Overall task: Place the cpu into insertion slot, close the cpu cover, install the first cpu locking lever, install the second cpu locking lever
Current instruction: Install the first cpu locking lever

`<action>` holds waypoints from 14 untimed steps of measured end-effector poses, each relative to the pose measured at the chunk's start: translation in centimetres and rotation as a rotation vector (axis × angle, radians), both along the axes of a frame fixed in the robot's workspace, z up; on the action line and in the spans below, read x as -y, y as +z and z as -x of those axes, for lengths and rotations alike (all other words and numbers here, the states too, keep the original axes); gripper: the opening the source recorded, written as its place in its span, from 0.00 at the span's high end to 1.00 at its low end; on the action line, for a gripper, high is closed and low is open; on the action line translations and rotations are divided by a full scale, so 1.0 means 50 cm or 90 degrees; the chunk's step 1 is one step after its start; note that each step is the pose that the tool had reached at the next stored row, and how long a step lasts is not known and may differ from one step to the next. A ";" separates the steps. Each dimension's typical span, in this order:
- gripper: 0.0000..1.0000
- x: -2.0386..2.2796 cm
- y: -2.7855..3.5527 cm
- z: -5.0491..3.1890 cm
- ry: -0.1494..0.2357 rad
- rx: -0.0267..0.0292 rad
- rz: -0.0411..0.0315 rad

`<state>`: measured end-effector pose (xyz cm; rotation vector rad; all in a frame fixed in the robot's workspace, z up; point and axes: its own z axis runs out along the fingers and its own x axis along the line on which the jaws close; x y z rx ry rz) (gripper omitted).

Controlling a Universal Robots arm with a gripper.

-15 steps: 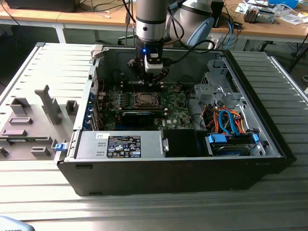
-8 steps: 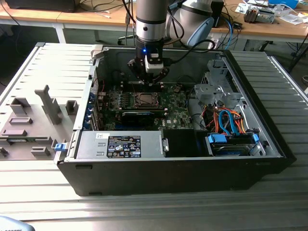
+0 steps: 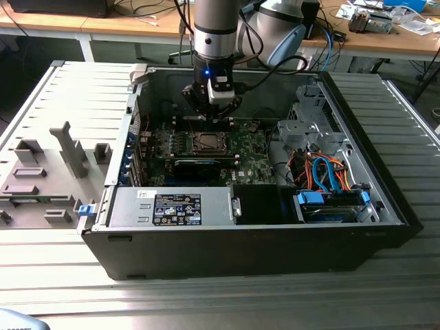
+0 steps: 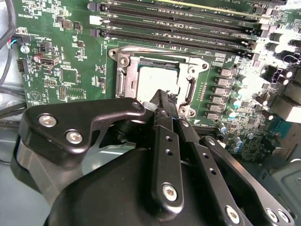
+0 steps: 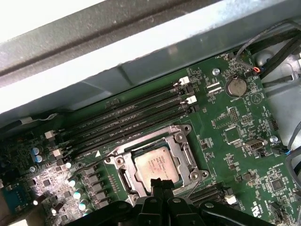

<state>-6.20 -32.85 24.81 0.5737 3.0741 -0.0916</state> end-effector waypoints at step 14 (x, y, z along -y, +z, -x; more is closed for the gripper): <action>0.89 0.0000 0.000 0.000 0.023 0.0000 0.0000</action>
